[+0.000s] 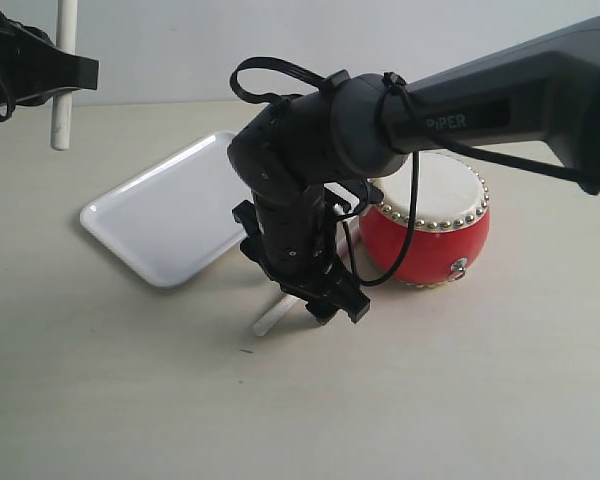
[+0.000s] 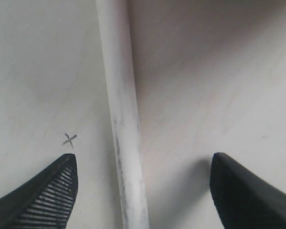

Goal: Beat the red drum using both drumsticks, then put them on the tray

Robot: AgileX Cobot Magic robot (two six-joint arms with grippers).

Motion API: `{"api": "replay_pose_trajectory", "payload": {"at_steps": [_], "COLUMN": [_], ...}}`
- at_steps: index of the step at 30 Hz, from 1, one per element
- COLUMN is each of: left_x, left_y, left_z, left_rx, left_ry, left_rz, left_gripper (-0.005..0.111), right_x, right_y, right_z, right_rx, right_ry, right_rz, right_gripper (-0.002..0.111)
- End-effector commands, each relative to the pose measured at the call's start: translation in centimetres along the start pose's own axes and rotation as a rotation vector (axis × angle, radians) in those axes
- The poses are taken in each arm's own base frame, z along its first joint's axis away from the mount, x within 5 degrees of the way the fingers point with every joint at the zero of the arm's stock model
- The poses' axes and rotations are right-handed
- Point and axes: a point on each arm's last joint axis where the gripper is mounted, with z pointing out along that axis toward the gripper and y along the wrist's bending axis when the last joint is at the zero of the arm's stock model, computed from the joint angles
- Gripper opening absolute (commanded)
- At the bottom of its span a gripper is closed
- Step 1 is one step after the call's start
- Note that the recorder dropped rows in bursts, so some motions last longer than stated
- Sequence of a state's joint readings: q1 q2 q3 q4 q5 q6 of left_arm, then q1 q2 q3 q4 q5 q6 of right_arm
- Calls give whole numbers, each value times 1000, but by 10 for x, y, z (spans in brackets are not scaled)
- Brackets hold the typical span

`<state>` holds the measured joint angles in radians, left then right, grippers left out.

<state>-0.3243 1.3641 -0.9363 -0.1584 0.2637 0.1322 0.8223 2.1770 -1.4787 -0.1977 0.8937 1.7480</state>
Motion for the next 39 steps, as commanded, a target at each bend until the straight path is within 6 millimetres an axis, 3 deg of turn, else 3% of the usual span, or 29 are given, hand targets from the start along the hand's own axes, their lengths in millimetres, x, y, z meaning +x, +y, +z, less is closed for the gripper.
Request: {"api": "replay_pose_trajectory", "payload": {"at_steps": [1,39], "left_x": [0,3], "left_y": [-2,-4], "left_z": [-2,-2], "left_rx": [7,25], "left_ry": [-2,30], "left_rz": [10,-25], "left_gripper": [0,0], "right_x": [-3,-2], "right_y": [1,2], "right_z": [-1,-1], "right_rx": [-8,-12], "right_ry": [-11,-10], "right_rz": [-6,-1], "right_gripper": [72,72]}}
